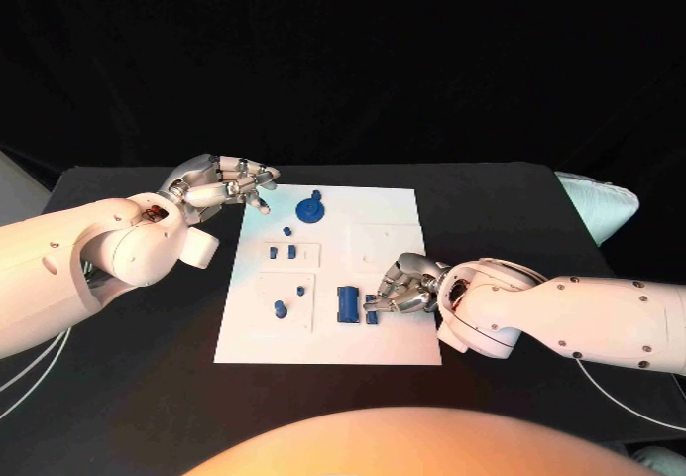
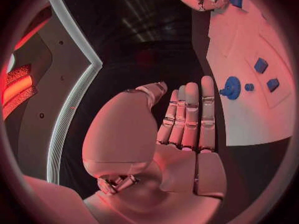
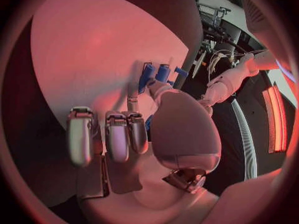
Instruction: Assemble the parts on the task board
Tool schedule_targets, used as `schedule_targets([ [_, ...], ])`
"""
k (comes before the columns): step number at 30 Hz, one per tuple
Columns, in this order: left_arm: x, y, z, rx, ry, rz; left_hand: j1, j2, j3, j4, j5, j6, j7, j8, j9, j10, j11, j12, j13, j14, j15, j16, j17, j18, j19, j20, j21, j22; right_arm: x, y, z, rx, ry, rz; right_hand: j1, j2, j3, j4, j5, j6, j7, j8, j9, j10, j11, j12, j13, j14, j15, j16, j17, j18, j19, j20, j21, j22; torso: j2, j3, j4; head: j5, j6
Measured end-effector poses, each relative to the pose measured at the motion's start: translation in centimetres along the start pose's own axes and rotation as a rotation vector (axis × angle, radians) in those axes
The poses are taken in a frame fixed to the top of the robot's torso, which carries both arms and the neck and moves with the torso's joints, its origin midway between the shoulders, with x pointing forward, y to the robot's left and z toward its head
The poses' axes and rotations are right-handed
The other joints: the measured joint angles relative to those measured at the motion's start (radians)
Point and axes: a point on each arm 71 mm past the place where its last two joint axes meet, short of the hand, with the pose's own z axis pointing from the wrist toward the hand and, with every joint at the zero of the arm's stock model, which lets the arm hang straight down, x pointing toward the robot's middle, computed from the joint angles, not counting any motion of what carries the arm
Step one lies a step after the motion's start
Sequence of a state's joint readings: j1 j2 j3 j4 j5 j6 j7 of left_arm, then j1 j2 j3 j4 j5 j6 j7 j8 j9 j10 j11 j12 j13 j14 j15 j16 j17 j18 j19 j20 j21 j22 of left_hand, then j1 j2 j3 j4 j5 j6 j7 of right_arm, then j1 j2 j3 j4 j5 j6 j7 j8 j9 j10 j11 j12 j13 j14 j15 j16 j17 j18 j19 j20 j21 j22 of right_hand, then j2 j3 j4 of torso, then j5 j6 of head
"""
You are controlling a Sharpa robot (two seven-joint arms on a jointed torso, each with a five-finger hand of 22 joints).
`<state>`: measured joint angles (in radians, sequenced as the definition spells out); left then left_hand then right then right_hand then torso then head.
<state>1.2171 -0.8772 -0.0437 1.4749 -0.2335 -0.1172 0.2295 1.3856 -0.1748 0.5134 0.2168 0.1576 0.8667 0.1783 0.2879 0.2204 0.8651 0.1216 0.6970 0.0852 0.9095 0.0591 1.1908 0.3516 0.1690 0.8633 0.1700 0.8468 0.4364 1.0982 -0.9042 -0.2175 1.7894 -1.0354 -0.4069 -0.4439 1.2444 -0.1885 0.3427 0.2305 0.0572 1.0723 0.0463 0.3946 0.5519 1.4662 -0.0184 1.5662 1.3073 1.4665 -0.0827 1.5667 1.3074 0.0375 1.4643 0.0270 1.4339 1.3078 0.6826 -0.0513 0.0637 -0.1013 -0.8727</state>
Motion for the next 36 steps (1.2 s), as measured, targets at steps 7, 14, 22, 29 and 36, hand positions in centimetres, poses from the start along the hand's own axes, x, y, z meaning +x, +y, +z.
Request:
schedule_targets([
  [7, 0.0, 0.0, 0.0, 0.000, 0.000, 0.000, 0.000, 0.000, 0.000, 0.000, 0.000, 0.000, 0.000, 0.000, 0.000, 0.000, 0.000, 0.000, 0.001, 0.000, 0.000, 0.000, 0.000, 0.000, 0.000, 0.000, 0.000, -0.001, -0.1, 0.1, 0.1, -0.017, -0.003, -0.020, 0.008, -0.008, -0.008, 0.004, -0.003, 0.000, 0.000, 0.000, 0.002, 0.000, 0.000, 0.000, 0.000, 0.000, 0.000, 0.000, 0.000, 0.000, 0.000, 0.000, 0.000, 0.000, 0.000, 0.0009, -0.0002, 0.000, 0.000],
  [14, 0.0, 0.0, 0.0, 0.000, 0.000, 0.000, 0.000, 0.000, 0.000, 0.000, 0.000, 0.000, 0.000, 0.000, 0.000, 0.000, 0.000, 0.000, 0.001, 0.000, 0.000, 0.000, 0.000, 0.000, 0.000, 0.000, 0.000, -0.001, 0.0, -0.2, 0.0, -0.024, -0.009, -0.007, -0.056, 0.002, -0.066, 0.060, 0.009, 0.000, 0.000, 0.008, -0.005, 0.000, 0.000, 0.000, 0.001, 0.000, 0.000, 0.000, 0.000, 0.000, 0.000, 0.000, 0.000, 0.000, 0.001, 0.0011, -0.0003, 0.000, 0.000],
  [22, 0.0, 0.0, 0.0, -0.001, 0.000, 0.000, -0.005, 0.005, 0.003, 0.008, 0.000, 0.000, 0.000, 0.000, 0.000, 0.000, 0.000, 0.000, 0.001, 0.000, 0.000, 0.000, 0.000, 0.000, 0.004, -0.004, 0.000, -0.002, -0.1, -0.3, -0.3, -0.041, -0.022, 0.027, -0.101, 0.008, -0.140, 0.061, 0.000, 0.000, 0.000, 0.012, -0.005, 0.000, 0.000, 0.000, 0.001, 0.000, 0.000, 0.000, 0.000, 0.000, 0.000, 0.000, 0.000, 0.000, 0.001, 0.0012, 0.0000, 0.000, 0.000],
  [29, 0.0, 0.1, 0.0, -0.002, 0.000, 0.000, -0.005, 0.005, 0.003, 0.008, 0.000, 0.000, 0.000, 0.000, 0.000, 0.000, 0.000, 0.000, 0.001, 0.000, 0.000, 0.000, 0.000, 0.000, 0.004, -0.004, 0.000, -0.002, -0.2, -0.2, -0.7, -0.065, -0.033, 0.048, -0.106, 0.013, -0.151, 0.062, 0.000, 0.000, 0.000, 0.012, -0.005, 0.000, 0.000, 0.000, 0.001, 0.000, 0.000, 0.000, 0.000, 0.000, 0.000, 0.000, 0.000, 0.000, 0.000, 0.0010, 0.0000, 0.001, 0.000],
  [36, 0.0, 0.1, 0.0, -0.003, -0.001, 0.000, -0.005, 0.005, 0.003, 0.008, 0.000, 0.000, 0.000, 0.000, 0.000, 0.000, 0.000, 0.000, 0.001, 0.000, 0.000, 0.000, 0.000, 0.000, 0.004, -0.004, 0.000, -0.002, -0.5, -0.7, -1.2, -0.063, -0.035, 0.053, -0.106, 0.014, -0.171, 0.058, 0.000, 0.000, 0.000, 0.016, -0.005, 0.000, 0.000, 0.000, 0.001, 0.000, 0.000, 0.000, 0.000, 0.000, 0.000, 0.000, 0.000, 0.000, 0.000, 0.0004, 0.0001, 0.001, 0.000],
])
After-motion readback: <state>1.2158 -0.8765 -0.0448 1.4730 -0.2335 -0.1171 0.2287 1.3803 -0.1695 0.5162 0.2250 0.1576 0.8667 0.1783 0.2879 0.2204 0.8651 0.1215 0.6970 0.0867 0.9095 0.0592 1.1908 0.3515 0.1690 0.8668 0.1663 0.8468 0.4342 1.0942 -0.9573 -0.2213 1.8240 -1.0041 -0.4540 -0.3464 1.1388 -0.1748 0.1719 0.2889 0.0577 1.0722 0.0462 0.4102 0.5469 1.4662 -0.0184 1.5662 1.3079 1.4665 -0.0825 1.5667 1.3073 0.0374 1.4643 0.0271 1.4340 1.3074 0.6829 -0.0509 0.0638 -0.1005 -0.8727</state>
